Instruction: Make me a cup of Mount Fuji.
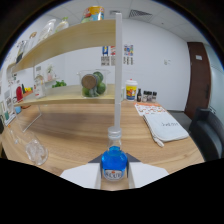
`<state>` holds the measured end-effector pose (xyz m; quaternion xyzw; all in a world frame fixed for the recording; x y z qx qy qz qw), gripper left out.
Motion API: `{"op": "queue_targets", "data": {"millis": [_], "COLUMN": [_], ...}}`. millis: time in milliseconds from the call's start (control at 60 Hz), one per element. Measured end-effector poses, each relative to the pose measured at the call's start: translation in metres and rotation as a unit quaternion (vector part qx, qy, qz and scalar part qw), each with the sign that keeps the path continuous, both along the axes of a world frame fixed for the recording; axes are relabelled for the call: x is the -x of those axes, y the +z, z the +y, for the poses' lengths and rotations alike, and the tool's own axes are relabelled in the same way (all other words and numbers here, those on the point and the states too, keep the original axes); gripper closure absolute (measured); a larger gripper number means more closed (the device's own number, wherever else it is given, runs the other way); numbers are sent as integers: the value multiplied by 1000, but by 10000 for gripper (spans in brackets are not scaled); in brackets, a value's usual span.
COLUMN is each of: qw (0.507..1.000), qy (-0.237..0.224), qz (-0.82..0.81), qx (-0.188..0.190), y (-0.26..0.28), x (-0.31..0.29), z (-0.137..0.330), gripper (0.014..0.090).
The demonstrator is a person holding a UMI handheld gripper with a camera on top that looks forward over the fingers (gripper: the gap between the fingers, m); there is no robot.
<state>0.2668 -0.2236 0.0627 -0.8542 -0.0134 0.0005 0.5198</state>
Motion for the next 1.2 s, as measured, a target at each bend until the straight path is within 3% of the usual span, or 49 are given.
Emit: {"op": "queue_targets", "data": {"millis": [317,667,800,867,883,1033,1200], "qw": [998,996,996,995,995,994,996], "qy": [13,-19,-45,-65,-71,-102,-91], "qz": [-4,10,11,3,2,10,20], "qx": [54,84,79,75,72,33,12], "y": [-43,-53,-39,-23,-18,42,79], "x": [-7,-12,-15,-19,-19,2,77], "z": [1,-11,-20,-28,-30,-49,-60], "gripper": [681,661,479,227,196,198,197]}}
